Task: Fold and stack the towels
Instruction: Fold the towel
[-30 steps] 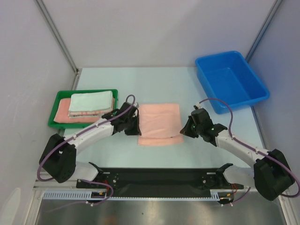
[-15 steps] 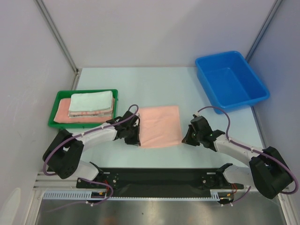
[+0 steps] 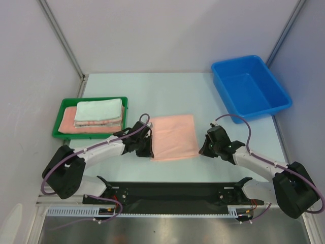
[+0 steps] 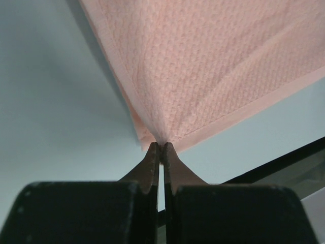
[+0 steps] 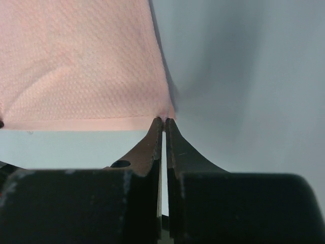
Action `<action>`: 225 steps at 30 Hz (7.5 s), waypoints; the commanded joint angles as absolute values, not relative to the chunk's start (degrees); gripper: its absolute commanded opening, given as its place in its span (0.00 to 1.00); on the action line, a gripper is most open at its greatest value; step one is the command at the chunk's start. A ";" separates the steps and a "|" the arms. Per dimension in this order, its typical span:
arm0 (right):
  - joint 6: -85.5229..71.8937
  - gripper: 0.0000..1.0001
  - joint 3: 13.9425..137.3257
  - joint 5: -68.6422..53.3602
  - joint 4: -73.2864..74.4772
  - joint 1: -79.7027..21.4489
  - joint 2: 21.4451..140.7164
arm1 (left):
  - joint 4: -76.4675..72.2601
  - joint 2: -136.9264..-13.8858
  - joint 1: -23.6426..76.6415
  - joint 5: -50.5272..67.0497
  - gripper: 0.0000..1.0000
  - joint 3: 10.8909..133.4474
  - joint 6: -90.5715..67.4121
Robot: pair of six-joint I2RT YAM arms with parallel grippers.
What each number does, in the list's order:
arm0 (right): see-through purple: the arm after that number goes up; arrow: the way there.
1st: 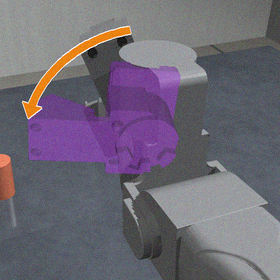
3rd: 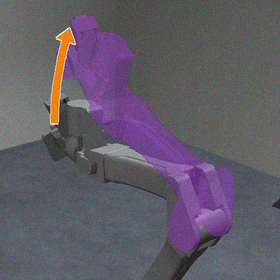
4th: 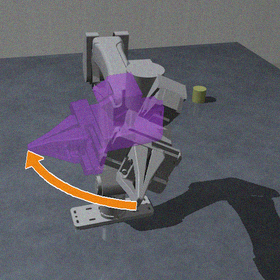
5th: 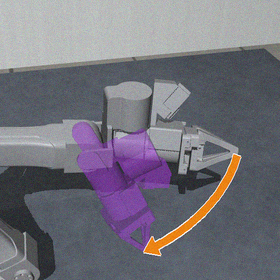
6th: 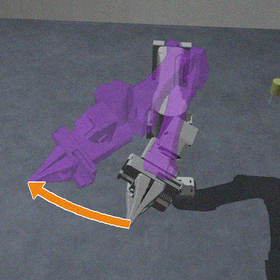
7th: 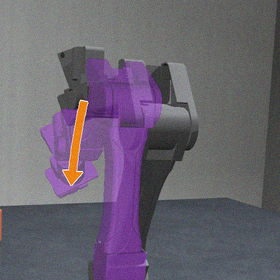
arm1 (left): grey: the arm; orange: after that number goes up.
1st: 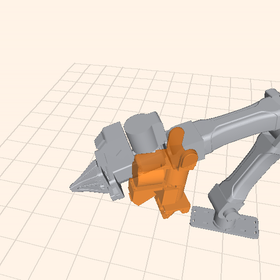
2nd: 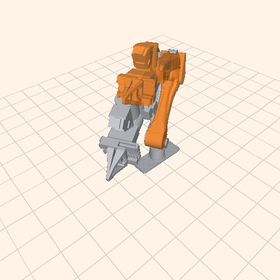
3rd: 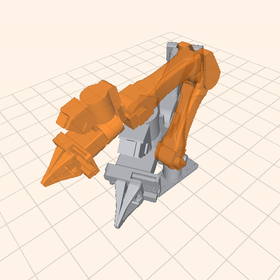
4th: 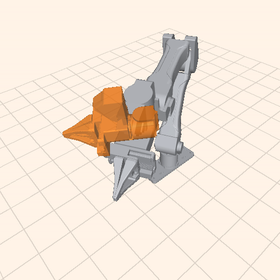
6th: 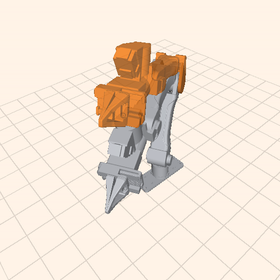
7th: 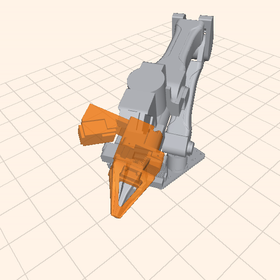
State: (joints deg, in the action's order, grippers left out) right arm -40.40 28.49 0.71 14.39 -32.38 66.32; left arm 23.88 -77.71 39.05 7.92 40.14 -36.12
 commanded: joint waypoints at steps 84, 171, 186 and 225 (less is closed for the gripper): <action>24.70 0.26 108.19 -41.92 46.41 -11.34 134.30 | 43.51 -124.45 16.00 18.28 0.47 99.58 14.59; -7.03 0.00 46.68 -12.22 20.83 -23.82 76.03 | 40.17 -87.98 29.26 17.05 0.00 63.55 4.75; -15.99 0.00 38.50 -14.15 15.56 -27.68 74.88 | 36.30 -88.33 31.20 12.22 0.00 55.99 1.49; -25.75 0.25 36.73 -12.57 5.17 -28.65 80.34 | 31.00 -102.49 30.41 3.34 0.44 69.60 -20.04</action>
State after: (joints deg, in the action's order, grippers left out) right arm -27.62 33.34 -16.43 2.96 -28.64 81.32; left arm 27.59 -103.20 30.46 4.34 65.47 -19.46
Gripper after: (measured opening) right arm 0.257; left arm 0.433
